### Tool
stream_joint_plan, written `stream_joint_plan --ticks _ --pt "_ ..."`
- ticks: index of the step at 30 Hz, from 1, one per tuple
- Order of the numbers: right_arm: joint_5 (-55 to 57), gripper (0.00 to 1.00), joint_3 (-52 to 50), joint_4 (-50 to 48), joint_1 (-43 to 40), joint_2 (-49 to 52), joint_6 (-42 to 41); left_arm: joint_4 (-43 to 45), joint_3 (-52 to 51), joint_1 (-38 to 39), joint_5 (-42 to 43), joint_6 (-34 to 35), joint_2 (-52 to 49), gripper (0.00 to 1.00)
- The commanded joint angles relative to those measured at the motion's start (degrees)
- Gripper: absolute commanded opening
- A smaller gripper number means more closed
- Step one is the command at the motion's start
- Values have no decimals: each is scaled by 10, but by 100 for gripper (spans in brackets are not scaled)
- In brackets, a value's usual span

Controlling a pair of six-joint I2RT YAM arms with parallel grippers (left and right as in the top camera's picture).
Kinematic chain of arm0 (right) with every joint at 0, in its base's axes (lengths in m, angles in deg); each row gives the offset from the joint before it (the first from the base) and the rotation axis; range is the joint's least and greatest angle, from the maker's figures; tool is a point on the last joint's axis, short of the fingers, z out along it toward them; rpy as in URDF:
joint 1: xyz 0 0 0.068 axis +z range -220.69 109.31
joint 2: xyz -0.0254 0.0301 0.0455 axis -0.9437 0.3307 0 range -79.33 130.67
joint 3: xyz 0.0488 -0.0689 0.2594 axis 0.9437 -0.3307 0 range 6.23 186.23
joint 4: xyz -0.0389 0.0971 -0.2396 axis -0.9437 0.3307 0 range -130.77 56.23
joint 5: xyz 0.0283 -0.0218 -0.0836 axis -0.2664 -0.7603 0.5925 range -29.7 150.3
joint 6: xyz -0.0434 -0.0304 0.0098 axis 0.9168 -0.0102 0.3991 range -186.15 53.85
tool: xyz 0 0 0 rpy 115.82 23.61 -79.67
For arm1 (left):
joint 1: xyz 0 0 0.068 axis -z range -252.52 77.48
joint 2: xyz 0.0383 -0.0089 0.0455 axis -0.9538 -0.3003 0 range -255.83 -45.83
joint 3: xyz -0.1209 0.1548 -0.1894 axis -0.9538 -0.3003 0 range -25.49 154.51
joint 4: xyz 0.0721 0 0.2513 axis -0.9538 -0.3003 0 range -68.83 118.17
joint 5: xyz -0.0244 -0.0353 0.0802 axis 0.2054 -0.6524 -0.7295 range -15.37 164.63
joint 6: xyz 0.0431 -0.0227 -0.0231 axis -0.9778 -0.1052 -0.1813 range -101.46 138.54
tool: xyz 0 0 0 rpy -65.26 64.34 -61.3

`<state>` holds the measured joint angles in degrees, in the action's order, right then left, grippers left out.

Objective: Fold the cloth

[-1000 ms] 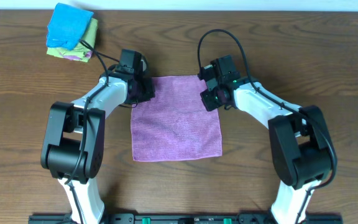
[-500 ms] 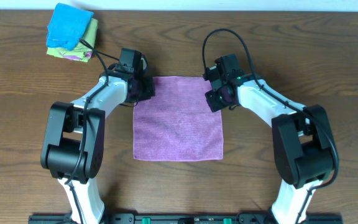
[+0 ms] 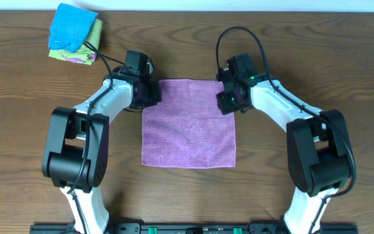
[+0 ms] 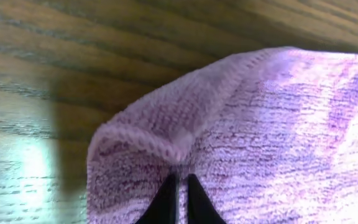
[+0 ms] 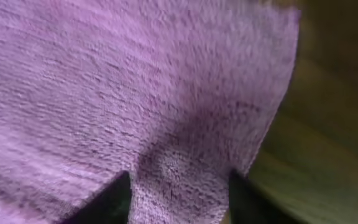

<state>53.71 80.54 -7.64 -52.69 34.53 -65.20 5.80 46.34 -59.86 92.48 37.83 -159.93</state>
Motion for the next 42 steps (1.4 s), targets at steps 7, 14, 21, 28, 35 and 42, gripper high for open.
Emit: stream_joint_plan --ticks 7,14,21,28,35,42 --pt "-39 99 42 65 -7 -156 -11 -1 19 -23 74 -5 141 95" --pt "-194 92 42 120 -7 -246 52 -74 19 -33 107 -5 197 97" --pt "-165 69 41 308 -8 -284 103 -259 19 -37 88 -59 251 68" --pt "-133 57 -18 359 -23 -330 57 -379 3 -37 34 -86 333 52" --pt "-212 68 -168 307 -90 -470 57 -362 -142 -72 55 -75 473 56" --pt "-308 69 -313 199 -102 -481 11 -252 -334 -175 216 -77 532 60"
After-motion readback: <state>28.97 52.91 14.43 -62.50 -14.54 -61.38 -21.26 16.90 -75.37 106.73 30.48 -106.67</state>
